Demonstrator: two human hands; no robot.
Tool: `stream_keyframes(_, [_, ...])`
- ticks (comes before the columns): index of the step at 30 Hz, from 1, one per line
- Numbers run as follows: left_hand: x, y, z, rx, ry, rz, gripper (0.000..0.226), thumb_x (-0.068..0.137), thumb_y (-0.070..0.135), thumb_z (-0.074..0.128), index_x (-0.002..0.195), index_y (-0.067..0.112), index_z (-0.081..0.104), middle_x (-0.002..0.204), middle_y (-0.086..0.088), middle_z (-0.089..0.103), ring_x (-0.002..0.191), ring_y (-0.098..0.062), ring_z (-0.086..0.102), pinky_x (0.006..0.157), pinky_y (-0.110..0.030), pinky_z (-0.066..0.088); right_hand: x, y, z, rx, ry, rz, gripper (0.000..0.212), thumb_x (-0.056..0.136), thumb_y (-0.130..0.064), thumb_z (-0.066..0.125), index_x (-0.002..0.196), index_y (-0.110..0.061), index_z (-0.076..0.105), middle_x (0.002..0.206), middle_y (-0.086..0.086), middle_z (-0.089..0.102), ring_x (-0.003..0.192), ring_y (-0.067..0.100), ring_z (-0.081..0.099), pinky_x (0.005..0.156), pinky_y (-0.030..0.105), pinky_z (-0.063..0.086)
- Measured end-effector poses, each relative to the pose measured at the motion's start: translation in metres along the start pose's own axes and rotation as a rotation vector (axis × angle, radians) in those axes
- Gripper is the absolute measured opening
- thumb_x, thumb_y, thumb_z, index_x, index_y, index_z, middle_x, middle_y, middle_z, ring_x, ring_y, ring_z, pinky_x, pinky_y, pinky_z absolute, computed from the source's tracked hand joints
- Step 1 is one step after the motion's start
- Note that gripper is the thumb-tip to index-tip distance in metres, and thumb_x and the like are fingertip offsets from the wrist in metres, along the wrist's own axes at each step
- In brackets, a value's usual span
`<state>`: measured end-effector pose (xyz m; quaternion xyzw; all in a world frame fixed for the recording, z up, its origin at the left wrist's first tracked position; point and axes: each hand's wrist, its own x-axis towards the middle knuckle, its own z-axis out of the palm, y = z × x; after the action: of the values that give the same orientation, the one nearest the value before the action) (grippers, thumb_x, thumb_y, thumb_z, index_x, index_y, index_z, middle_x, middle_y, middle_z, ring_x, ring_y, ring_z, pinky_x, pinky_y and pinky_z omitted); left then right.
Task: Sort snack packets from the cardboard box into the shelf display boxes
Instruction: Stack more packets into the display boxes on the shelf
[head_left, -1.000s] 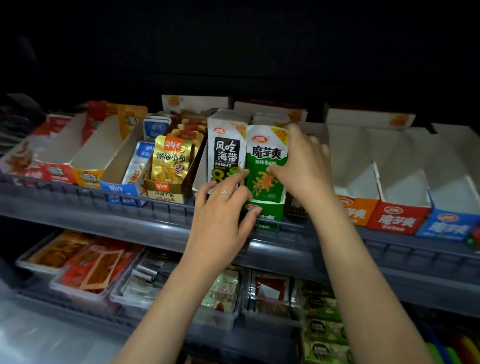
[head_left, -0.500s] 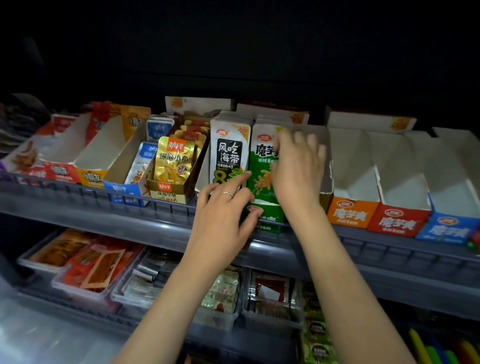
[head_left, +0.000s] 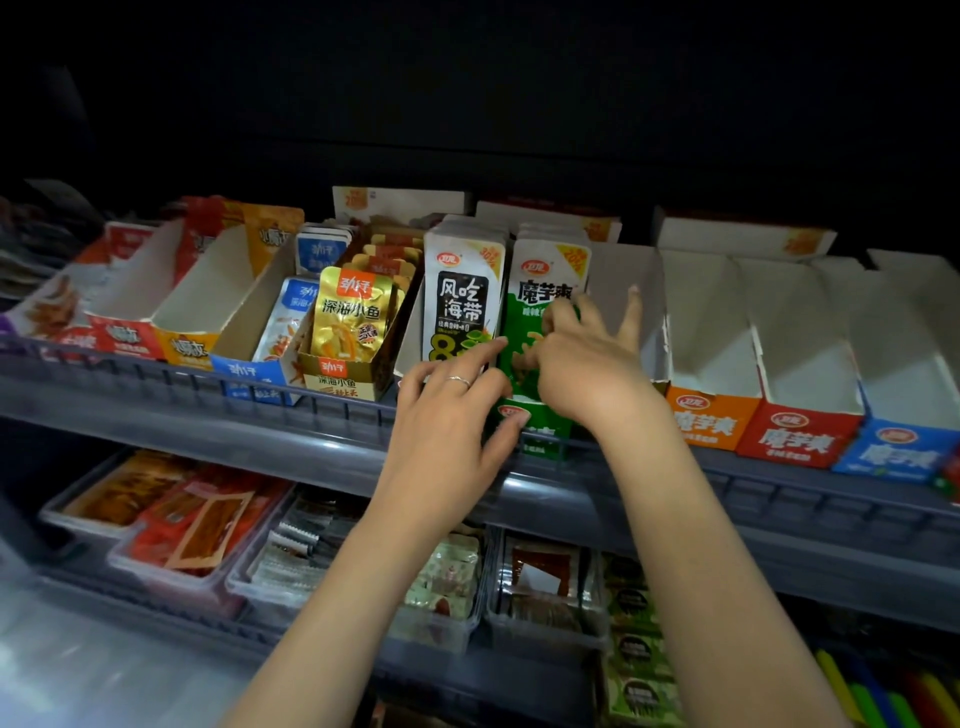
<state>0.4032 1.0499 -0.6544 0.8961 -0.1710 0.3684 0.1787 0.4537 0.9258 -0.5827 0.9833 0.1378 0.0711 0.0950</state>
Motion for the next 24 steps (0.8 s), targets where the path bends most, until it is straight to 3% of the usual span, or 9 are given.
stream_keyframes(7, [0.000, 0.000, 0.003, -0.002, 0.011, 0.011, 0.021, 0.087, 0.038, 0.048, 0.087, 0.018, 0.056, 0.134, -0.002, 0.054, 0.117, -0.013, 0.046, 0.097, -0.029, 0.023, 0.002, -0.001, 0.004, 0.048, -0.007, 0.046, 0.050, 0.090, -0.016, 0.048, 0.136, -0.036, 0.048, 0.153, 0.004, 0.012, 0.145, 0.028, -0.010, 0.104, 0.064, -0.018])
stream_keyframes(12, [0.000, -0.003, 0.002, 0.014, -0.003, 0.024, 0.023, 0.088, 0.037, 0.047, 0.092, 0.017, 0.059, 0.133, -0.003, 0.054, 0.118, -0.018, 0.048, 0.098, -0.031, 0.024, -0.008, 0.005, 0.003, 0.190, 0.125, -0.038, 0.042, 0.094, -0.018, 0.045, 0.129, -0.040, 0.053, 0.145, 0.002, 0.030, 0.143, 0.023, 0.009, 0.108, 0.061, -0.014])
stream_keyframes(15, [-0.004, -0.004, -0.005, 0.029, 0.006, 0.051, 0.027, 0.090, 0.036, 0.049, 0.105, 0.017, 0.061, 0.137, -0.004, 0.051, 0.125, -0.019, 0.043, 0.100, -0.032, 0.025, -0.019, 0.011, 0.001, 0.335, 0.253, -0.089, 0.049, 0.095, -0.013, 0.043, 0.141, -0.031, 0.041, 0.142, 0.003, 0.038, 0.137, 0.022, 0.026, 0.115, 0.049, 0.002])
stream_keyframes(17, [-0.011, -0.003, -0.013, 0.022, 0.018, 0.073, 0.031, 0.089, 0.033, 0.049, 0.113, 0.016, 0.060, 0.139, -0.004, 0.050, 0.126, -0.020, 0.041, 0.101, -0.033, 0.024, -0.031, 0.016, 0.001, 0.384, 0.358, -0.151, 0.053, 0.093, -0.007, 0.043, 0.143, -0.025, 0.040, 0.137, 0.005, 0.044, 0.130, 0.024, 0.036, 0.112, 0.038, 0.017])
stream_keyframes(21, [-0.038, 0.004, -0.034, -0.014, -0.010, 0.168, 0.028, 0.090, 0.024, 0.049, 0.114, 0.016, 0.060, 0.125, -0.002, 0.058, 0.116, -0.019, 0.051, 0.096, -0.033, 0.031, -0.070, 0.022, 0.007, 0.505, 0.553, -0.220, 0.038, 0.089, -0.002, 0.046, 0.121, -0.015, 0.062, 0.116, 0.006, 0.061, 0.110, 0.026, 0.054, 0.097, 0.040, 0.041])
stream_keyframes(24, [-0.071, 0.014, -0.042, -0.041, -0.131, 0.258, 0.025, 0.091, 0.024, 0.046, 0.107, 0.014, 0.063, 0.110, 0.000, 0.064, 0.100, -0.019, 0.057, 0.087, -0.031, 0.037, -0.108, 0.025, 0.023, 0.508, 0.526, -0.252, 0.027, 0.086, -0.005, 0.049, 0.102, -0.013, 0.069, 0.103, 0.005, 0.068, 0.097, 0.025, 0.061, 0.085, 0.038, 0.048])
